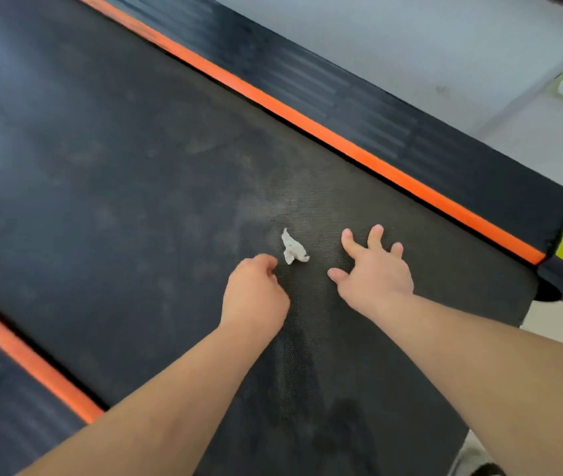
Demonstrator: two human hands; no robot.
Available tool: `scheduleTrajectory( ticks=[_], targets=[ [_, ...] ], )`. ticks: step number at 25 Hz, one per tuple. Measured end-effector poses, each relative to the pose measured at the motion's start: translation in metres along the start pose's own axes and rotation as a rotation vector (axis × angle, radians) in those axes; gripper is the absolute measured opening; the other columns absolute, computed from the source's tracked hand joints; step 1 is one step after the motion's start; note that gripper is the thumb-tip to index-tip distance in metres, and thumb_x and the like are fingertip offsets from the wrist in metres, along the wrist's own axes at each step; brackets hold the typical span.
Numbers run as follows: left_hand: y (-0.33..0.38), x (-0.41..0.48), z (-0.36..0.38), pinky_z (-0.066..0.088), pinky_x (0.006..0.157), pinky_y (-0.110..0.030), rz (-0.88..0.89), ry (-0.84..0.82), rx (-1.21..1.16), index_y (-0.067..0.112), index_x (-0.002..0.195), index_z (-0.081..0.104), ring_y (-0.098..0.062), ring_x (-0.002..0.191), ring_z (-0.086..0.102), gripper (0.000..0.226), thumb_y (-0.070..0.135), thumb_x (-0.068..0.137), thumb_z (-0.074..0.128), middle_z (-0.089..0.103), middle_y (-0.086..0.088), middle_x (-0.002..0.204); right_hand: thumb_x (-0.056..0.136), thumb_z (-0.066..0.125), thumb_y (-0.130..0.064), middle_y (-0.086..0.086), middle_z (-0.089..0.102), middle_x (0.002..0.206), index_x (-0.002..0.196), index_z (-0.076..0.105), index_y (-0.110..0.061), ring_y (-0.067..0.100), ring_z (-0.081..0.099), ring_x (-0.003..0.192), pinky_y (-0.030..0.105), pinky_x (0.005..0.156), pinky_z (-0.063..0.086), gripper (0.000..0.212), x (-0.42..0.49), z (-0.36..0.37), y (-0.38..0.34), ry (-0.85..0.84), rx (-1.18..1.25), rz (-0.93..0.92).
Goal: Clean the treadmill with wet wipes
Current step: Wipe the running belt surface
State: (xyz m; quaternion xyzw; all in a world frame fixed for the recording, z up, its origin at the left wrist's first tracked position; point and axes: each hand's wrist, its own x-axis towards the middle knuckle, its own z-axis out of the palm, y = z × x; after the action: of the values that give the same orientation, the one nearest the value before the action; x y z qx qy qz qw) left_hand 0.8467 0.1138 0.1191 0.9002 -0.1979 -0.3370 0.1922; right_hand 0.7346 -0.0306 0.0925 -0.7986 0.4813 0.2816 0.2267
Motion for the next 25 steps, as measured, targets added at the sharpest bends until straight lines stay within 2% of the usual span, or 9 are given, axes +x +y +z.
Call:
scheduleTrajectory(
  ticks=[2,4,7,9,13,16,20,22,25],
  targets=[
    [-0.015,-0.023,0.007,0.047,0.103,-0.039,-0.006,-0.015,0.307,0.016,0.136,0.052,-0.025,0.132,0.042,0.042,0.032,0.098,0.059,0.039,-0.004,0.149,0.099,0.053,-0.053,0.002,-0.016,0.170,0.159,0.001,-0.045,0.045,-0.004,0.154,0.062,0.112,0.038,0.080,-0.003,-0.008,-0.003,-0.062,-0.015,-0.003],
    [-0.025,-0.045,0.023,0.039,0.115,-0.041,-0.105,-0.139,0.409,0.014,0.154,0.029,-0.026,0.152,0.012,0.081,0.049,0.092,0.067,0.003,-0.002,0.167,0.098,0.056,-0.051,0.008,-0.013,0.169,0.160,-0.002,-0.034,0.042,-0.003,0.154,0.064,0.113,0.032,0.087,-0.010,-0.018,-0.005,-0.072,-0.113,-0.045],
    [-0.037,-0.061,0.040,0.033,0.121,-0.042,-0.147,-0.174,0.350,0.019,0.162,-0.006,-0.018,0.155,-0.019,0.116,0.054,0.085,0.074,-0.029,0.007,0.165,0.098,0.058,-0.038,0.004,0.039,0.147,0.144,0.035,-0.020,0.031,0.041,0.137,0.046,0.095,0.042,0.054,-0.008,-0.025,-0.016,0.199,-0.186,-0.537],
    [-0.036,-0.060,0.043,0.030,0.122,-0.043,-0.137,-0.141,0.311,0.022,0.161,-0.011,-0.014,0.153,-0.023,0.118,0.053,0.085,0.074,-0.031,0.010,0.164,0.103,0.051,-0.033,0.003,0.057,0.124,0.129,0.049,-0.019,0.030,0.056,0.117,0.037,0.077,0.039,0.030,-0.002,-0.030,-0.027,0.127,-0.226,-0.739],
    [-0.041,-0.059,0.046,0.026,0.124,-0.046,-0.119,-0.135,0.321,0.021,0.160,-0.014,-0.017,0.153,-0.023,0.118,0.053,0.087,0.073,-0.032,0.008,0.164,0.108,0.039,-0.031,0.005,0.055,0.130,0.136,0.049,-0.016,0.027,0.057,0.114,0.035,0.076,0.034,0.034,-0.002,-0.007,-0.033,0.229,-0.558,-0.847],
    [-0.047,-0.062,0.051,0.028,0.123,-0.050,-0.144,-0.164,0.324,0.020,0.160,-0.016,-0.020,0.153,-0.024,0.120,0.052,0.086,0.074,-0.033,0.005,0.163,0.106,0.043,-0.030,0.001,0.058,0.126,0.139,0.052,-0.025,0.028,0.060,0.106,0.035,0.077,0.041,0.035,0.003,0.008,-0.024,0.242,-0.447,-0.869],
    [-0.044,-0.061,0.050,0.031,0.121,-0.051,-0.138,-0.140,0.337,0.018,0.160,-0.015,-0.020,0.154,-0.022,0.123,0.052,0.084,0.076,-0.030,0.003,0.165,0.105,0.046,-0.035,-0.005,0.074,0.101,0.118,0.073,-0.039,0.027,0.065,0.095,0.033,0.073,0.046,0.030,0.014,0.004,-0.029,0.308,-0.240,-0.762],
    [-0.041,-0.061,0.050,0.036,0.117,-0.051,-0.142,-0.123,0.369,0.017,0.161,-0.011,-0.020,0.155,-0.018,0.125,0.054,0.081,0.078,-0.026,0.004,0.166,0.104,0.046,-0.038,-0.005,0.073,0.090,0.107,0.076,-0.036,0.025,0.064,0.088,0.031,0.066,0.045,0.030,0.014,0.003,-0.037,0.377,-0.333,-0.841],
    [-0.037,-0.056,0.049,0.044,0.112,-0.051,-0.154,-0.098,0.414,0.018,0.162,0.005,-0.018,0.157,-0.005,0.127,0.054,0.071,0.086,-0.015,0.005,0.169,0.105,0.046,-0.037,-0.005,0.068,0.091,0.097,0.073,-0.026,0.023,0.063,0.089,0.032,0.065,0.047,0.030,0.027,-0.009,-0.066,0.501,-0.258,-1.055]
  ],
)
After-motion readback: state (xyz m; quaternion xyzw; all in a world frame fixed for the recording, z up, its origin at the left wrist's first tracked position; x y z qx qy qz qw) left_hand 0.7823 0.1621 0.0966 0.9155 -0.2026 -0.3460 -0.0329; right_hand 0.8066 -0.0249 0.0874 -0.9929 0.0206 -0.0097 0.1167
